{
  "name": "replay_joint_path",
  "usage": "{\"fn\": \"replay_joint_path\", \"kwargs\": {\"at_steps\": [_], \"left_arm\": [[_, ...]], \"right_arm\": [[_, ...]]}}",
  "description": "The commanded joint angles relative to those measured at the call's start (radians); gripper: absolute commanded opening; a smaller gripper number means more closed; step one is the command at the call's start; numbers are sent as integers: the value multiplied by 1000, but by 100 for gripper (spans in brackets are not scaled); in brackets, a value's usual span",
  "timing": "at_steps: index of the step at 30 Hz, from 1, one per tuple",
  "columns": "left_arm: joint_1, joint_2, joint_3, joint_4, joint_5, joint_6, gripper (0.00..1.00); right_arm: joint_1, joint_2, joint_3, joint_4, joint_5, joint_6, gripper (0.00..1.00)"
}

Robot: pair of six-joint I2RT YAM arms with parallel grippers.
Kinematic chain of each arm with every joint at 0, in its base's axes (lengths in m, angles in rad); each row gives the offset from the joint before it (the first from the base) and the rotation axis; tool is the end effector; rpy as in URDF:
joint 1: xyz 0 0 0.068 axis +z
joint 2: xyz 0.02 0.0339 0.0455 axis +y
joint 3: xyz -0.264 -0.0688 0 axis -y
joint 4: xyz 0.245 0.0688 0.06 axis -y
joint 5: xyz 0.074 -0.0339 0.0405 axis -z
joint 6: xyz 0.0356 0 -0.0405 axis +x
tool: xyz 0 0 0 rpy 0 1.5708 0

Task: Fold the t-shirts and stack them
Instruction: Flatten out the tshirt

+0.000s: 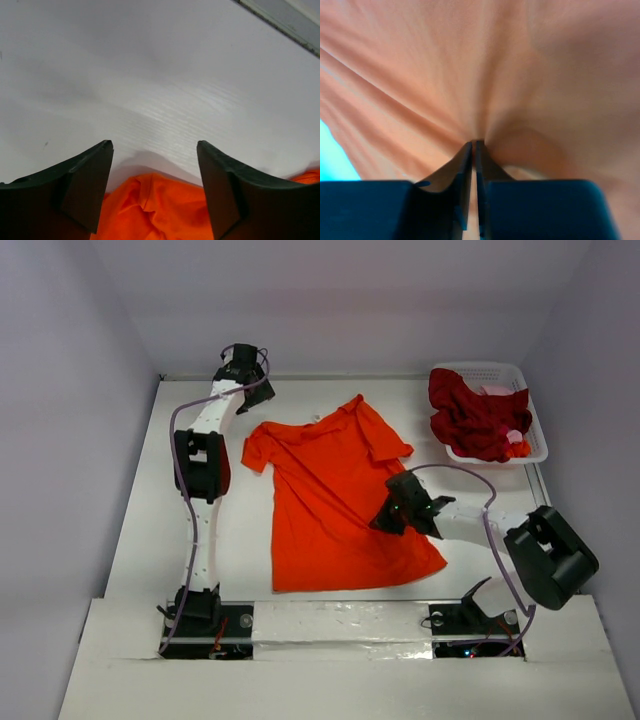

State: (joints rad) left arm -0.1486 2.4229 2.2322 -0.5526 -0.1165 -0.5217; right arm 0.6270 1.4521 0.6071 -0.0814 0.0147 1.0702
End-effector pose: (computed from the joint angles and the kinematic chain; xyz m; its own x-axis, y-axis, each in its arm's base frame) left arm 0.5457 -0.0775 0.2258 -0.6113 -0.4090 -0.6775 -0.2794 0.9125 -0.2987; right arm 0.2125 0.1533 0.1446 -0.8191 0.4898 -0.2986 0.2898 0.8026 0.5214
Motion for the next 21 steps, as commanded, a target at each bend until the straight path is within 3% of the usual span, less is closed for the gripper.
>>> {"fn": "replay_joint_path", "kwargs": {"at_steps": [1, 2, 7, 11, 14, 16, 17, 18, 19, 21], "left_arm": [[7, -169, -65, 43, 26, -20, 68], [7, -206, -78, 52, 38, -20, 71], [-2, -274, -105, 65, 112, -23, 74], [-23, -338, -144, 100, 204, -29, 72], [-51, -332, -169, 108, 309, -44, 64], [-62, -296, -152, 66, 334, -47, 47], [-84, -266, -143, 50, 336, -44, 29], [-94, -257, -146, 40, 342, -41, 20], [-103, -252, -151, 40, 350, -40, 15], [-123, -252, -175, 55, 344, -34, 15]], "right_arm": [[14, -73, 91, -218, 155, -136, 15], [14, -93, 126, -236, 174, -179, 27], [14, -98, 478, -357, 266, -332, 55], [14, 6, 785, -432, 289, -456, 65], [4, 141, 984, -500, 301, -527, 66], [-24, 229, 1084, -564, 277, -550, 64], [-39, 270, 1179, -590, 274, -558, 60], [-39, 339, 1218, -612, 269, -559, 57], [-53, 361, 1244, -626, 262, -559, 55], [-67, 389, 1289, -621, 232, -550, 53]]}}
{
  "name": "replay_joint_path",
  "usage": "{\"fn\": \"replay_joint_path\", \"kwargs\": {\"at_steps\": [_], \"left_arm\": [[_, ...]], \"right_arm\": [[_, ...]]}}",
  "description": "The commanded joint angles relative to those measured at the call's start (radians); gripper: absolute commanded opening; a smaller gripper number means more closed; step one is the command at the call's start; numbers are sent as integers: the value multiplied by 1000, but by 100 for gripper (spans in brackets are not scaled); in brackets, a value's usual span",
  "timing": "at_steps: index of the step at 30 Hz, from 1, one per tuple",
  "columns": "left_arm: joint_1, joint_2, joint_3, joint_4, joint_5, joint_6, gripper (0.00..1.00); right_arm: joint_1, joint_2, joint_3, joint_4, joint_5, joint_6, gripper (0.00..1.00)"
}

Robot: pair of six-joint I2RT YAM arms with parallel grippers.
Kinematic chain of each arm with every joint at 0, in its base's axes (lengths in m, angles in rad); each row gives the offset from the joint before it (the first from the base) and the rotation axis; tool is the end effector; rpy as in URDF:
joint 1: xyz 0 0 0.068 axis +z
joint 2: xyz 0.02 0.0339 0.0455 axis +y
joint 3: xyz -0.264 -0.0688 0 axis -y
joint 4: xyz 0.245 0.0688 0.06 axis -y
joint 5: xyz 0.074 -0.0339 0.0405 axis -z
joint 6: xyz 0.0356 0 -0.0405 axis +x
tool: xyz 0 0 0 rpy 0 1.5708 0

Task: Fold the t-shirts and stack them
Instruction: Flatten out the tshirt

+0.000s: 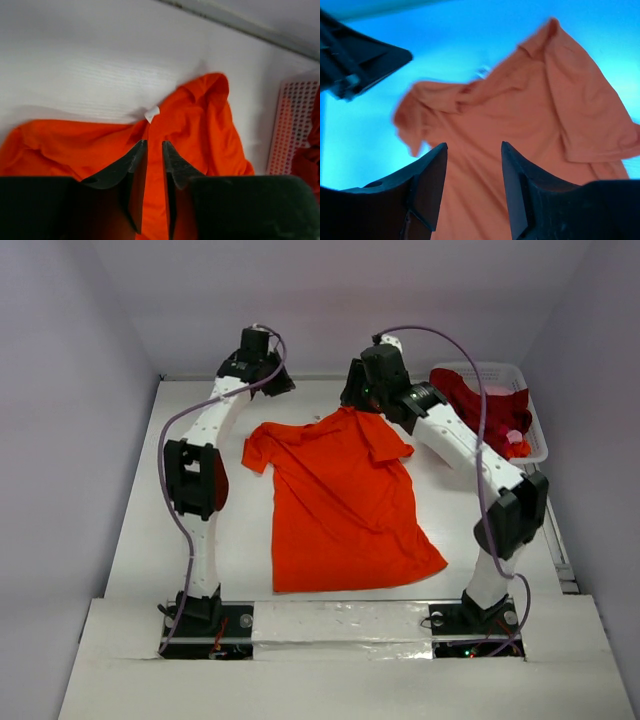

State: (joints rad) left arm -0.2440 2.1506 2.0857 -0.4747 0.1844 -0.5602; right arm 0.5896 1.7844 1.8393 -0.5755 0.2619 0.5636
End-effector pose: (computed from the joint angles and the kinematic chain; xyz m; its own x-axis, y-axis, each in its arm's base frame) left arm 0.4899 -0.1287 0.3223 -0.6297 -0.3815 -0.6767 0.0656 0.8419 -0.5357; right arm 0.3470 0.2210 0.3909 -0.5367 0.2618 -0.8021 -0.0753 0.9320 0.3546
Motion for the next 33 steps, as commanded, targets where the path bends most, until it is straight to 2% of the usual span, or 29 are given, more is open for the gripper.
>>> {"fn": "replay_joint_path", "kwargs": {"at_steps": [1, 3, 7, 11, 23, 33], "left_arm": [[-40, 25, -33, -18, 47, 6, 18], [-49, 67, -14, -48, 79, 17, 21], [-58, 86, -13, -79, 47, 45, 25], [-58, 65, -36, -105, 23, 49, 37], [-87, 103, -1, -252, -120, 89, 34], [-118, 136, -29, -272, -137, 105, 33]], "right_arm": [[-45, 75, 70, -129, -36, -39, 53], [-60, 92, 90, -135, -56, -16, 52], [-82, 102, 97, -135, -92, 1, 52], [-112, 86, 71, -124, -110, 10, 52], [-140, 58, 37, -101, -138, 24, 51], [-149, 49, 6, -81, -161, 41, 51]]}}
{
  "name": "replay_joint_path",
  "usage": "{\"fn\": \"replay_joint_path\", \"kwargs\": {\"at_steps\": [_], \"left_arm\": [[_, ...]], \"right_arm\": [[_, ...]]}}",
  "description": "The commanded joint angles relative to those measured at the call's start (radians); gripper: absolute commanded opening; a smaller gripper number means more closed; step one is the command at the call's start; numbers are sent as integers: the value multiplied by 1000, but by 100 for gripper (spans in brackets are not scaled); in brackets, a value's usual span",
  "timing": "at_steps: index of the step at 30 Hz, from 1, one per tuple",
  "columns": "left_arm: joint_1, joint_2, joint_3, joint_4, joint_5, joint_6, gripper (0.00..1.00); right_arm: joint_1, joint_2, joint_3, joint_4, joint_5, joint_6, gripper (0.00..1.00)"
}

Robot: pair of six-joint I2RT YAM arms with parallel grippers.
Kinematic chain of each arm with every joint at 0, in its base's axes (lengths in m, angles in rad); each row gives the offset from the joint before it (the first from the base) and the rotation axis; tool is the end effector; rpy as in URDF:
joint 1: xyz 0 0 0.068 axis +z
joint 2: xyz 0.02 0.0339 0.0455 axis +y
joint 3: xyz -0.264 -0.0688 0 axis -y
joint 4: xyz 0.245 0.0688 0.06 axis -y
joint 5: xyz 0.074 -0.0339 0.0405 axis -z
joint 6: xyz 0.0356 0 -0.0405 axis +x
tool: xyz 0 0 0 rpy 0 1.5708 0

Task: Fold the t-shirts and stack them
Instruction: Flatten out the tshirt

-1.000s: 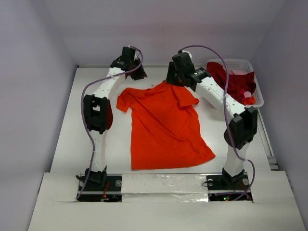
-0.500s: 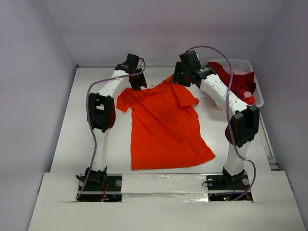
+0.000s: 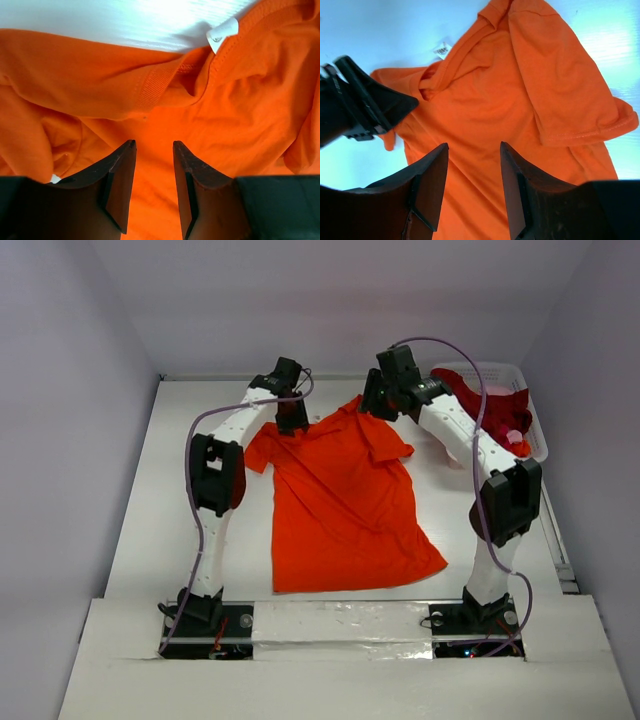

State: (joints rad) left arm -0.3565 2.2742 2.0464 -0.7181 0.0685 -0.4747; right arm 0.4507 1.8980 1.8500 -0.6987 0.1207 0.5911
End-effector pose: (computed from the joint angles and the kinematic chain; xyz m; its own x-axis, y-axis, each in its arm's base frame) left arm 0.4743 -0.1792 0.2291 -0.8523 -0.1692 -0.4950 -0.0043 0.9485 -0.3168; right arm 0.3914 0.1846 0.3374 -0.7043 0.2738 -0.6550 0.0477 0.9388 0.3411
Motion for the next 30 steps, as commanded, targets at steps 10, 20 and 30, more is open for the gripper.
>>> {"fn": "replay_joint_path", "kwargs": {"at_steps": [10, 20, 30], "left_arm": [[-15, 80, 80, -80, -154, 41, 34], [-33, 73, 75, -55, -197, 51, 34], [-52, 31, 71, -24, -213, 54, 34]], "right_arm": [[-20, -71, -5, 48, -36, 19, 51], [-29, -70, -9, 64, -61, 27, 51], [-29, -70, -28, 85, -82, 38, 51]]}}
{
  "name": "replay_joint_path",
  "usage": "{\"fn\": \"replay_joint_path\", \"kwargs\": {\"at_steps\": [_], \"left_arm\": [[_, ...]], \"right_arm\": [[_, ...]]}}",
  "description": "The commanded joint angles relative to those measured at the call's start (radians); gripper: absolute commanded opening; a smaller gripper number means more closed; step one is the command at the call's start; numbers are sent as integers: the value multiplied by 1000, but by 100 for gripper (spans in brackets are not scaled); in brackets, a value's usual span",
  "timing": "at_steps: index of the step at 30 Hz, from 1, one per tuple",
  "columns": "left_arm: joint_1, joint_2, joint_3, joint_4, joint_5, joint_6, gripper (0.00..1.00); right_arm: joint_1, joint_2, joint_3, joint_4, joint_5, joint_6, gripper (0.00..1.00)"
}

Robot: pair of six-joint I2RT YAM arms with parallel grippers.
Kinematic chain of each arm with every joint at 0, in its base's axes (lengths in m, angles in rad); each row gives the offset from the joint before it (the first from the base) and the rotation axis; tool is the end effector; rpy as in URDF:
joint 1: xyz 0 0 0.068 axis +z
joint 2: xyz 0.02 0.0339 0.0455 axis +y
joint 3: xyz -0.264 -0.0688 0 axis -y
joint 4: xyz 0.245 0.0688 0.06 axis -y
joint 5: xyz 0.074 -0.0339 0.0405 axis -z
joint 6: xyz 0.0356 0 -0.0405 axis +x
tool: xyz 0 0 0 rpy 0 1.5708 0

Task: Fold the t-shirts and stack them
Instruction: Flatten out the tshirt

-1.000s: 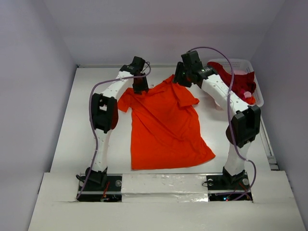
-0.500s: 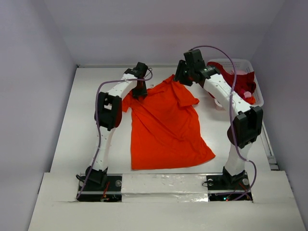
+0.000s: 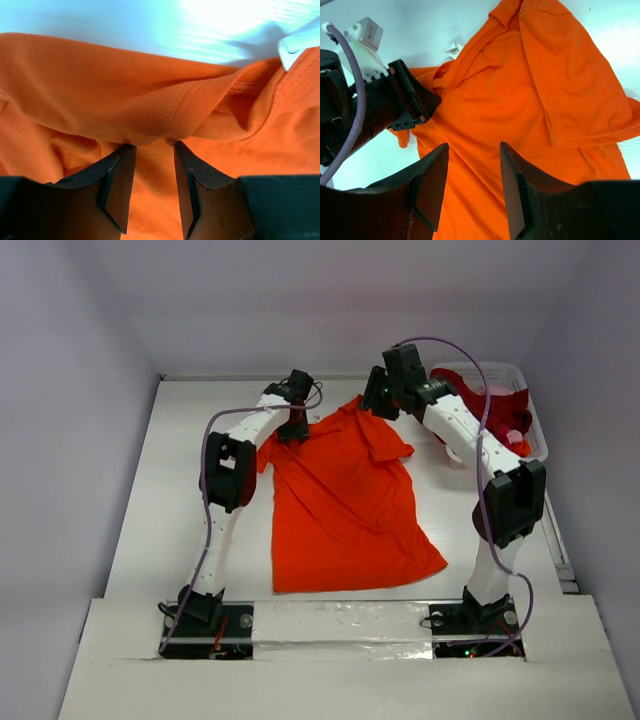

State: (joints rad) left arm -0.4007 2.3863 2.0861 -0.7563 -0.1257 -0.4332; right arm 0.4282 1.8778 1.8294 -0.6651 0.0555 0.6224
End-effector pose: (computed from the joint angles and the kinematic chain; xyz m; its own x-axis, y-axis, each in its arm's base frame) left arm 0.4785 -0.1979 0.1842 -0.8662 -0.0853 -0.4923 -0.0368 0.9935 -0.1074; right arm 0.3922 0.1768 0.3415 -0.7032 0.3189 -0.6355 0.0413 0.9106 0.4113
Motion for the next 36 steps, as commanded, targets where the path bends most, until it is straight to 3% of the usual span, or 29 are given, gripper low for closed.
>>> {"fn": "replay_joint_path", "kwargs": {"at_steps": [1, 17, 26, 33, 34, 35, 36], "left_arm": [[-7, -84, 31, 15, -17, 13, 34], [-17, -88, 74, -9, -92, 22, 33], [-17, -65, 101, -21, -101, 16, 0], [-17, -50, 126, -35, -101, 19, 0], [-17, -49, 127, -37, -100, 21, 2], [-17, -52, 127, -40, -100, 22, 11], [-17, -55, 124, -38, -100, 21, 15]], "right_arm": [[-6, -51, -7, 52, -17, 7, 51], [-6, -52, -27, 71, -37, 14, 50], [-6, -52, -16, 73, -46, 14, 50], [-6, -55, -27, 82, -46, 17, 50], [-6, -52, -27, 82, -46, 17, 50], [-6, -54, -25, 82, -46, 17, 50], [-6, -52, -25, 82, -46, 17, 50]]}}
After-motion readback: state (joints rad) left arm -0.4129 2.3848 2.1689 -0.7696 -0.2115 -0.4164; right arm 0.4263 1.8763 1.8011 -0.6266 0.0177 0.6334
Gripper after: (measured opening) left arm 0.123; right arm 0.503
